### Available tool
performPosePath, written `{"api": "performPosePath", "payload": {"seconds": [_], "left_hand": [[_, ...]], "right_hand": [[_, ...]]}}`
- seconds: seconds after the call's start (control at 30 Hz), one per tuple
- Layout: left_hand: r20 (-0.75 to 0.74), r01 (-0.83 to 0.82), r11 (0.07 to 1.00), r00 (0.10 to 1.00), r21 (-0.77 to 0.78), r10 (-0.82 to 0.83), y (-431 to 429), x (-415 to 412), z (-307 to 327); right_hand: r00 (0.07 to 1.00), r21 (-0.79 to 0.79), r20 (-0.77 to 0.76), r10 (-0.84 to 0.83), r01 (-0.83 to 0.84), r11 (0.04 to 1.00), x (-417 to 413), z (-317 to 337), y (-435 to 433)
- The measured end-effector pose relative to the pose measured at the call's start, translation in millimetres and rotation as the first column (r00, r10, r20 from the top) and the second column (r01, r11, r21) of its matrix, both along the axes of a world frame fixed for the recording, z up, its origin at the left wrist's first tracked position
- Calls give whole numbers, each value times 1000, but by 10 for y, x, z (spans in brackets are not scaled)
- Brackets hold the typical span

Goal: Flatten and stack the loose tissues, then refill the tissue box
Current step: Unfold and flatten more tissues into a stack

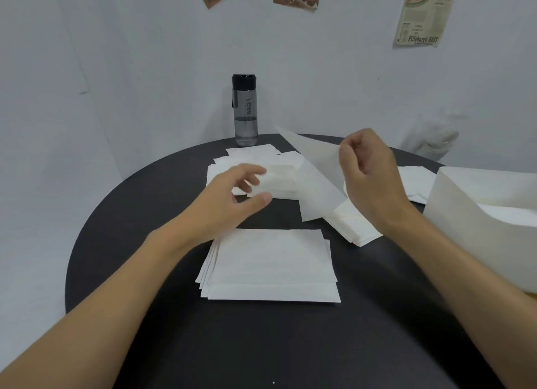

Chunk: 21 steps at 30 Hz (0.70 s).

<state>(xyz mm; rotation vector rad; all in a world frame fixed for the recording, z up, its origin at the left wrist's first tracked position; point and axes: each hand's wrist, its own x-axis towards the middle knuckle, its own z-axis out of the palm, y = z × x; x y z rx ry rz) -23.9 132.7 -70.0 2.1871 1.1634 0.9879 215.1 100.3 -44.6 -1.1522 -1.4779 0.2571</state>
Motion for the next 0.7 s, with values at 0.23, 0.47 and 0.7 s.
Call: {"api": "performPosePath", "payload": {"seconds": [0.23, 0.47, 0.7], "left_hand": [[493, 66, 988, 870, -142, 13, -73, 47, 155], [562, 64, 994, 827, -93, -1, -150, 109, 155], [498, 29, 989, 866, -145, 47, -151, 38, 209]], "right_hand": [[948, -20, -276, 161, -173, 985, -91, 119, -107], [955, 24, -279, 101, -98, 995, -110, 95, -102], [944, 50, -266, 194, -188, 981, -14, 109, -92]]}}
